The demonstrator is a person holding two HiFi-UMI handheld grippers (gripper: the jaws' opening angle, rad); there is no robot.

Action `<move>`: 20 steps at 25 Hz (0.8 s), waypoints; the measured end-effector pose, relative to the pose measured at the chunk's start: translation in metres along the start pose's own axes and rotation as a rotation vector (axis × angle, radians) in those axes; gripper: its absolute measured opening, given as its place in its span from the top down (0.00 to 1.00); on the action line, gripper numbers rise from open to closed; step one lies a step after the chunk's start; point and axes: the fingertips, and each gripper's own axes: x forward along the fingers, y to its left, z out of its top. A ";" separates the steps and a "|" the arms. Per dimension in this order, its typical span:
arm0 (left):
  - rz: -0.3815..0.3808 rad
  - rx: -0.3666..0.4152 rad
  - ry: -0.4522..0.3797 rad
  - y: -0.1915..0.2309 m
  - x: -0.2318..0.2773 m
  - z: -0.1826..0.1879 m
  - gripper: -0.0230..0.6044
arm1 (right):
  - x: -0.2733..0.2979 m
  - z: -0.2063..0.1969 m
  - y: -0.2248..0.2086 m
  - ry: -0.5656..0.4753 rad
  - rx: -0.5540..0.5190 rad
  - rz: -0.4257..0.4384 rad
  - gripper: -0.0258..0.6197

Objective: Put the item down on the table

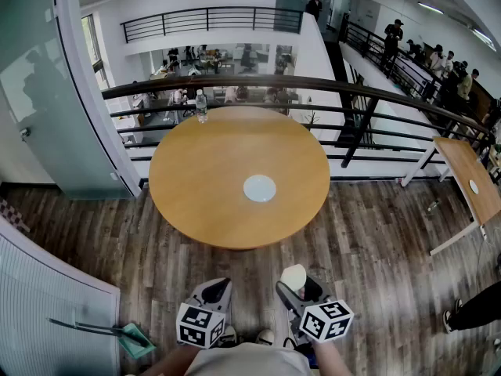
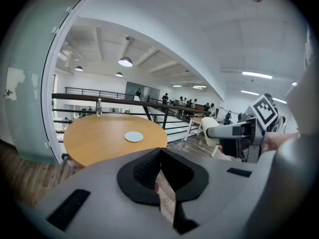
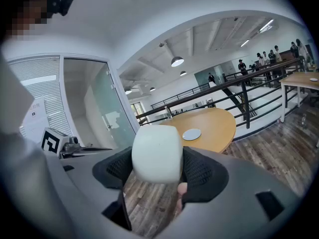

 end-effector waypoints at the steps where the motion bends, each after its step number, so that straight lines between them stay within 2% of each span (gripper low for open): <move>1: 0.017 0.001 -0.003 0.004 0.004 0.003 0.93 | 0.004 0.003 -0.002 0.002 -0.007 -0.002 0.48; 4: 0.042 -0.010 -0.015 0.011 0.013 0.011 0.93 | 0.014 0.010 -0.006 0.001 -0.016 -0.006 0.48; 20: 0.007 -0.014 -0.017 0.011 0.014 0.017 0.93 | 0.020 0.011 0.008 -0.008 -0.026 0.001 0.48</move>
